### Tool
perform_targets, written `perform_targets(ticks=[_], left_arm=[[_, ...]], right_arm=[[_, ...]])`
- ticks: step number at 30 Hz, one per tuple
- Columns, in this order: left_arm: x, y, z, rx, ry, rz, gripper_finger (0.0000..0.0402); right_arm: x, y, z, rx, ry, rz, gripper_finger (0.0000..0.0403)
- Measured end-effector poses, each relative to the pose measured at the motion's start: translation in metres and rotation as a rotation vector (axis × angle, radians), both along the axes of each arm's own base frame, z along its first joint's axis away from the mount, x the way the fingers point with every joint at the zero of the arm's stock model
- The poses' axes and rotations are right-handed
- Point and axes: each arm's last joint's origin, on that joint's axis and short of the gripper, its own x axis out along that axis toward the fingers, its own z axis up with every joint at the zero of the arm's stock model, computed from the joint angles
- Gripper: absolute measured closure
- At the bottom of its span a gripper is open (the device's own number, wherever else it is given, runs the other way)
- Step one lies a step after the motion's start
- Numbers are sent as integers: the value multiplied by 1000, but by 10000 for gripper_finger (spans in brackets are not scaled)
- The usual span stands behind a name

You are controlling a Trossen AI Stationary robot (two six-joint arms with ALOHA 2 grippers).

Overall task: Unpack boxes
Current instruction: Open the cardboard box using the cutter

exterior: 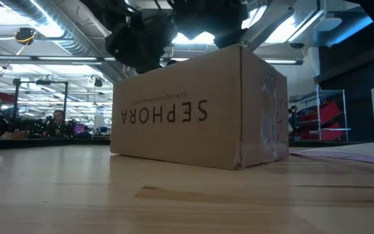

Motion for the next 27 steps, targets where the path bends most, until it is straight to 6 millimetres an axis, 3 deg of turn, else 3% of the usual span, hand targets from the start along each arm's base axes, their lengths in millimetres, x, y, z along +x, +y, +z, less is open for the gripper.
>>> perform_targets(ticks=[8, 27], left_arm=[[2, 4, -6, 99, 19, 10, 2], [-9, 25, -9, 102, 71, 84, 2]], right_arm=[[0, 0, 0, 0, -2, 0, 346], [1, 0, 0, -5, 12, -100, 346]])
